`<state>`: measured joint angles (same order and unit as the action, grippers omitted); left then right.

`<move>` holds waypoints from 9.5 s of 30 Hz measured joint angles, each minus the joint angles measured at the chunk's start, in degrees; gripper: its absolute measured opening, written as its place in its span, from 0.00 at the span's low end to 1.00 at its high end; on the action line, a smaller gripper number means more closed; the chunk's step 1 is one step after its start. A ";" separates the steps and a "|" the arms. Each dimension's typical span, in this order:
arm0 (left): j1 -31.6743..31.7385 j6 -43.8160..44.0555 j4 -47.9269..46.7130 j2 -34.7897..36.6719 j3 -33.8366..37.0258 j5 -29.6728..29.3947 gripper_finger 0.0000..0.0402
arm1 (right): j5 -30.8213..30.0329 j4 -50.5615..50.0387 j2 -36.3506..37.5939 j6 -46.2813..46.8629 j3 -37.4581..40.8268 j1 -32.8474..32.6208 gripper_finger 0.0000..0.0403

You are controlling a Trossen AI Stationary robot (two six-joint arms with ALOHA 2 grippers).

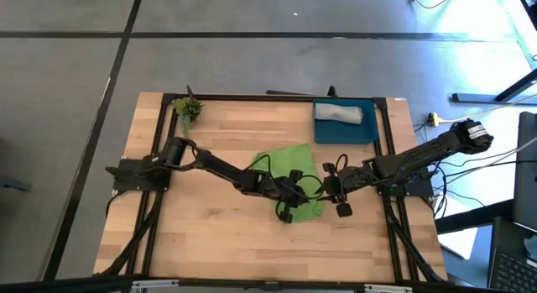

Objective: Roll microfiber towels into tight, uniform cylinder then place into a basket
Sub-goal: Fold the green microfiber cloth

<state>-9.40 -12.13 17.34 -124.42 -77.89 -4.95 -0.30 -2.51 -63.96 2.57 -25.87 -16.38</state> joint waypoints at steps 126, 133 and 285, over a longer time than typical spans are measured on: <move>15.67 49.06 -50.89 30.32 26.47 -4.74 0.21 | 1.43 -2.30 -28.13 -15.08 -31.08 6.54 0.27; 15.60 48.95 -49.58 30.29 26.47 -6.13 0.04 | 1.40 -4.28 -27.57 -15.08 -31.04 6.54 0.27; 4.54 38.80 -48.63 42.18 14.91 -17.36 0.30 | 4.57 -7.80 -36.08 1.67 -31.01 34.25 0.27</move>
<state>-4.86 26.67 -31.29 -82.24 -62.98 -22.31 4.27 -10.32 -100.05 4.24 -56.88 17.86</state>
